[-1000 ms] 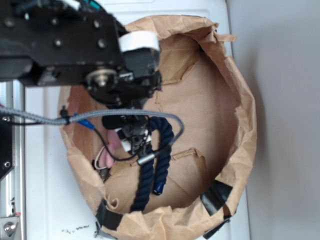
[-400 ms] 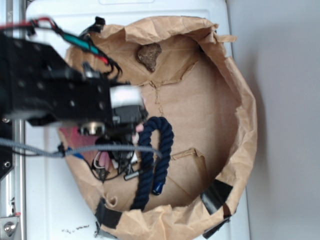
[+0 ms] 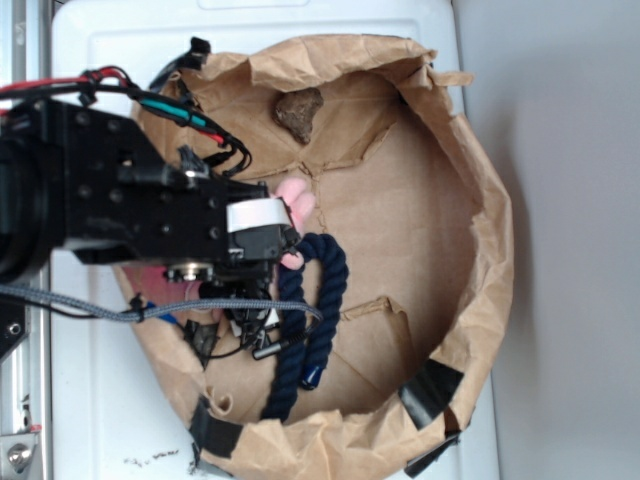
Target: Grab the pink bunny.
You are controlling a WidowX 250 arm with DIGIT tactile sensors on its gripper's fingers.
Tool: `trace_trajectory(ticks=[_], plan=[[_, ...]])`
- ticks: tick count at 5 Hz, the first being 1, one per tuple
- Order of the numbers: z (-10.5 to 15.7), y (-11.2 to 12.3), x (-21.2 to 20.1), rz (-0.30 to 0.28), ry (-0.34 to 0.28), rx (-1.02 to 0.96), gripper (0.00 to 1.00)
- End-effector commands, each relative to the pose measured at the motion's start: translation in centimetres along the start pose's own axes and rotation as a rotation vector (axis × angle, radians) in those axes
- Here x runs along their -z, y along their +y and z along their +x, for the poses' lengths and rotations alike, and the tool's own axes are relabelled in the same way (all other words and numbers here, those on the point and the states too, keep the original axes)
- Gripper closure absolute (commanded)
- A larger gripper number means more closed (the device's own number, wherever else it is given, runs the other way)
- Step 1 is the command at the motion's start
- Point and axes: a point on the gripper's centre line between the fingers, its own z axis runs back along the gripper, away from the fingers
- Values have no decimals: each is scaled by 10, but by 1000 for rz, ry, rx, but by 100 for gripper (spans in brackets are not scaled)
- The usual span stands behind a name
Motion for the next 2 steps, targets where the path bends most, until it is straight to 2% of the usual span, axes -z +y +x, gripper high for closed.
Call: trace_trajectory(ticks=[1, 2], plan=[[0, -2, -4, 21, -37, -16, 100], [-5, -1, -15, 7, -32, -18, 100]])
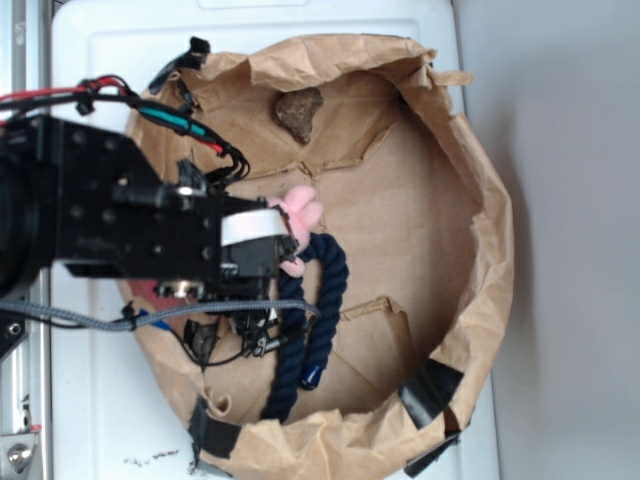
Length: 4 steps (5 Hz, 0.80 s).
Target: Grab the pink bunny.
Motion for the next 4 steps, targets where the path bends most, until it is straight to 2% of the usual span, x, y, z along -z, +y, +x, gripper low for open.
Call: trace_trajectory(ticks=[1, 2, 3, 4], plan=[[5, 5, -48, -72, 0, -37, 100], [18, 4, -92, -132, 0, -90, 100], [25, 3, -122, -121, -27, -137, 100], [28, 4, -133, -130, -53, -142, 100]])
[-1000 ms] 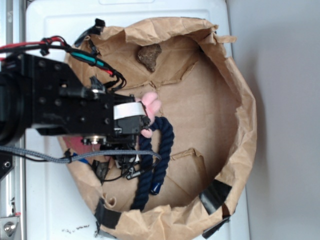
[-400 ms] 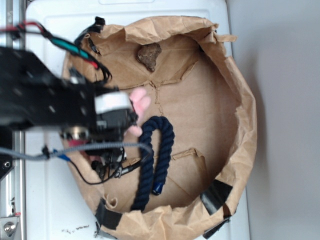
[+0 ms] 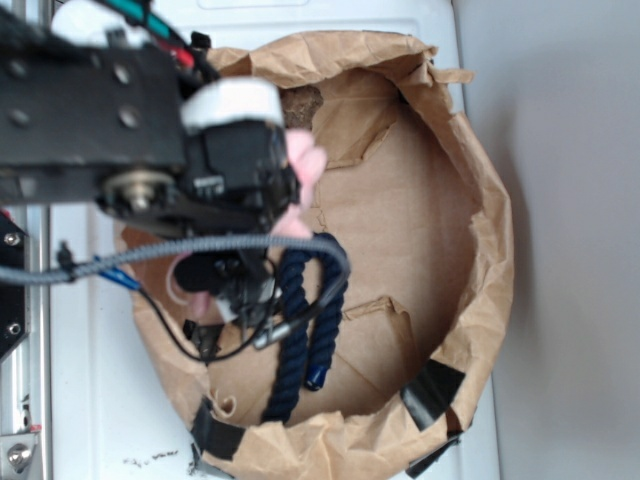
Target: Grab the pink bunny.
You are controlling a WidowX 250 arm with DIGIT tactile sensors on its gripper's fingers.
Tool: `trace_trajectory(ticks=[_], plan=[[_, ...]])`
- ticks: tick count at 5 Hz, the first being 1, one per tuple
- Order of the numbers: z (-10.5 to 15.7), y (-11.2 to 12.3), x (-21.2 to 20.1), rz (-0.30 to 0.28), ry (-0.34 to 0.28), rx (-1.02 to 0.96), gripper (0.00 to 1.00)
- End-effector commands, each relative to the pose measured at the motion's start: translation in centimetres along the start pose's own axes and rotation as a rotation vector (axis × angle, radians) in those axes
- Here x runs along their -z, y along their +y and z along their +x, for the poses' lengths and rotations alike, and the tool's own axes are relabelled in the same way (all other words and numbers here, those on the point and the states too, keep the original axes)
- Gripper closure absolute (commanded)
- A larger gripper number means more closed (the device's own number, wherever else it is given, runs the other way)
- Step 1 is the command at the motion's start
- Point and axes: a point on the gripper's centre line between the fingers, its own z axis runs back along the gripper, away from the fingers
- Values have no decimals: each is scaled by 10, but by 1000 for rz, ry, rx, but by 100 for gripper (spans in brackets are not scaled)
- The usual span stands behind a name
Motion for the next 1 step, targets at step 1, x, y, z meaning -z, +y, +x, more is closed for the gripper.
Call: trace_trajectory(ticks=[1], plan=[[10, -3, -22, 15, -111, 27, 100]])
